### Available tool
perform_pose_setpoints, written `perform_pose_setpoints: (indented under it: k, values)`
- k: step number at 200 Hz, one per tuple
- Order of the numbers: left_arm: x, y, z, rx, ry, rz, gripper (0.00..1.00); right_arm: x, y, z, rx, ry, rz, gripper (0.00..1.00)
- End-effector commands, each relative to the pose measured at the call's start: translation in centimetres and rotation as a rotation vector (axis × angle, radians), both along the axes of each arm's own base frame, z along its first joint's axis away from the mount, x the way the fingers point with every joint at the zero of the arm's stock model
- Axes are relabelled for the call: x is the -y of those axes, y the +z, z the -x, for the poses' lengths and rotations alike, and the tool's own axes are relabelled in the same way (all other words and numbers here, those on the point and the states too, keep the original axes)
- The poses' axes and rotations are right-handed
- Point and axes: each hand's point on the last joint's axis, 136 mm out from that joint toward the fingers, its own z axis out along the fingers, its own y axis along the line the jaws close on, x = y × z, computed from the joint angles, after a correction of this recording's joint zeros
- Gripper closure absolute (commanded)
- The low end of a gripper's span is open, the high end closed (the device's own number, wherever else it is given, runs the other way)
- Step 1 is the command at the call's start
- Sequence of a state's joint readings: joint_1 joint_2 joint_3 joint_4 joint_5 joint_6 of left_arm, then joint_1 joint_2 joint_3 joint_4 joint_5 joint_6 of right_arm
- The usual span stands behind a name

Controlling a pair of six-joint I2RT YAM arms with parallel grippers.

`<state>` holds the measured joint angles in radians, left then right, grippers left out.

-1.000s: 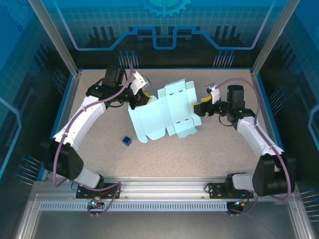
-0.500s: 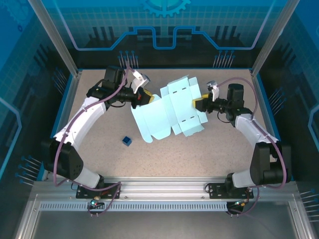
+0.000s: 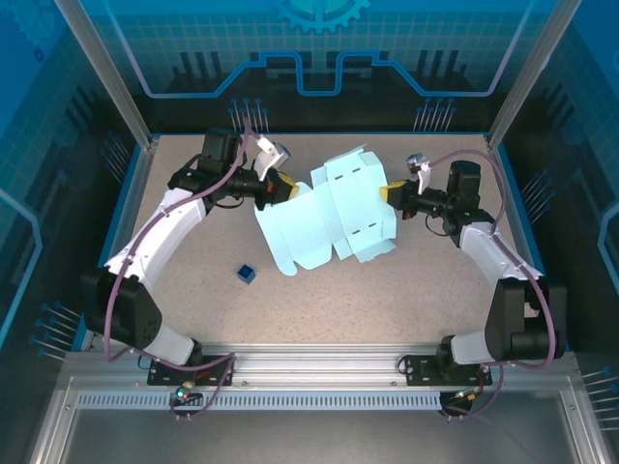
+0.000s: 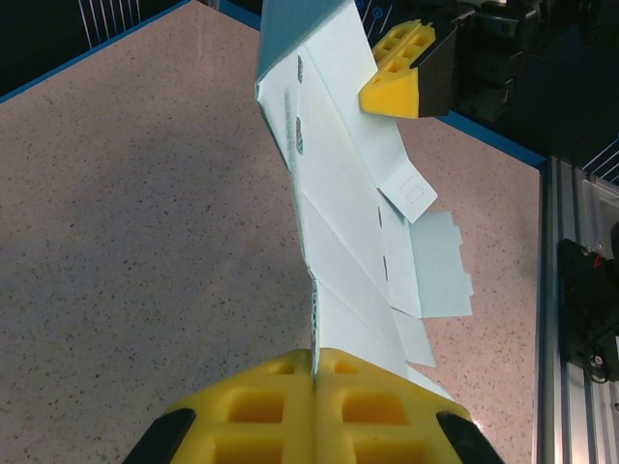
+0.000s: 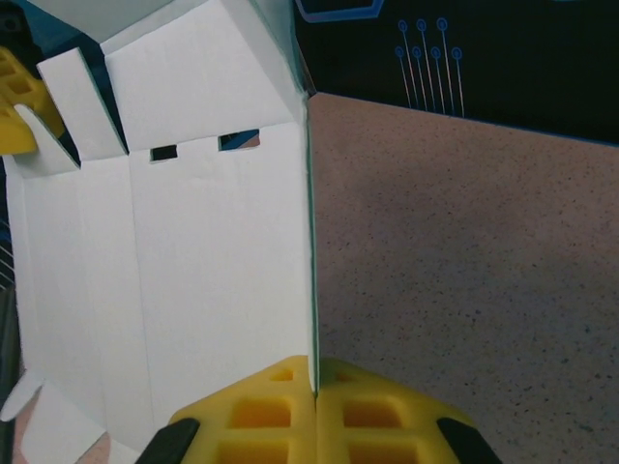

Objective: Fold the paper box

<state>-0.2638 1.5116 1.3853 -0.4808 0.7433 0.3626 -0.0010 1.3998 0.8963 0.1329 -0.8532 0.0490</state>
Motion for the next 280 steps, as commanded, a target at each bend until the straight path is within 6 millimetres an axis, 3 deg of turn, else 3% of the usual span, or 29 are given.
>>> perform_pose_setpoints:
  k: [1, 26, 67, 105, 154, 197, 280]
  values:
    - [0.1, -0.2, 0.0, -0.013, -0.007, 0.039, 0.98, 0.4, -0.2, 0.6, -0.019, -0.015, 0.018, 1.00]
    - [0.2, -2.2, -0.5, -0.026, -0.006, 0.028, 0.77, 0.4, -0.8, 1.3, -0.055, -0.011, 0.060, 1.00]
    - [0.0, -5.8, -2.3, -0.019, 0.006, -0.049, 0.55, -0.8, -3.0, 3.2, -0.121, 0.049, 0.136, 1.00]
    - [0.6, -7.1, -4.1, 0.015, -0.023, -0.082, 0.42, -2.0, -4.2, 4.2, -0.154, 0.107, 0.175, 1.00]
    - [3.5, -8.0, -3.6, 0.044, -0.172, -0.087, 0.29, -2.6, -4.1, 4.1, -0.159, 0.127, 0.211, 1.00]
    - [4.9, -8.3, -3.4, 0.007, -0.227, -0.059, 0.35, -3.0, -3.9, 3.8, -0.149, 0.124, 0.229, 1.00]
    - [5.2, -7.8, -2.9, -0.085, -0.195, -0.029, 0.78, -2.9, -3.8, 3.1, -0.124, 0.075, 0.300, 1.00]
